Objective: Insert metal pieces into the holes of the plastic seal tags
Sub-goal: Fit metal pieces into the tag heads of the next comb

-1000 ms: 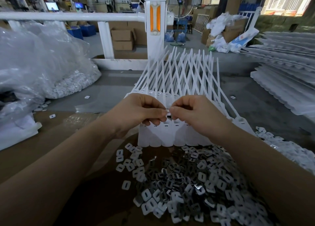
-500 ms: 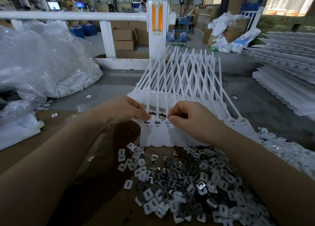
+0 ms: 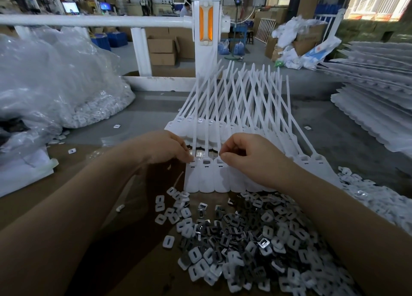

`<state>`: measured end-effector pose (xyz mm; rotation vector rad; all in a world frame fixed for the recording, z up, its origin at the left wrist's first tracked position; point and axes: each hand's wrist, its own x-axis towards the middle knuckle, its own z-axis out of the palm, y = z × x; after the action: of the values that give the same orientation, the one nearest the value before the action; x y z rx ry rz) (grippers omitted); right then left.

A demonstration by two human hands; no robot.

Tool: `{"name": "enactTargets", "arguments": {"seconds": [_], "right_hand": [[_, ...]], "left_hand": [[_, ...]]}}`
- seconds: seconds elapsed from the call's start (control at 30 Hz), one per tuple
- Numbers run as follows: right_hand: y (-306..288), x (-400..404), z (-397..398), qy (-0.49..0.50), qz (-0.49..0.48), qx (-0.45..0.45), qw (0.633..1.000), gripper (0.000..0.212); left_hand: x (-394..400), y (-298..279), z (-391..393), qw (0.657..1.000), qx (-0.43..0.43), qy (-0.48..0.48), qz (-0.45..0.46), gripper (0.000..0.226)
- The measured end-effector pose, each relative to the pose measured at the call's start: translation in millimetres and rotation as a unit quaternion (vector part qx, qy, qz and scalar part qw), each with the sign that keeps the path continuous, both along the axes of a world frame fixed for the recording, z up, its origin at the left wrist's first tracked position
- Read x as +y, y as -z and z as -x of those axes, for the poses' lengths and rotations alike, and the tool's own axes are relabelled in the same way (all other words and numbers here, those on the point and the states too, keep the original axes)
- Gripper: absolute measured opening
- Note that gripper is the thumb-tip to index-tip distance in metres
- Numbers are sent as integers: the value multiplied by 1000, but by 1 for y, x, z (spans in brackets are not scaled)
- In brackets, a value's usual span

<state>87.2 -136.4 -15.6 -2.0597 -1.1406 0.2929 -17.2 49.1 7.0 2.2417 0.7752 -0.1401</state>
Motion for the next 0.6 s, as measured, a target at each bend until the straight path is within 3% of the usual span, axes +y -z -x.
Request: {"name": "enactTargets", "arguments": {"seconds": [0.6], "right_hand": [[0,1,1,5,2,6,1000,11]], "left_hand": [[13,3,-7,1000,9,17,3,18]]}}
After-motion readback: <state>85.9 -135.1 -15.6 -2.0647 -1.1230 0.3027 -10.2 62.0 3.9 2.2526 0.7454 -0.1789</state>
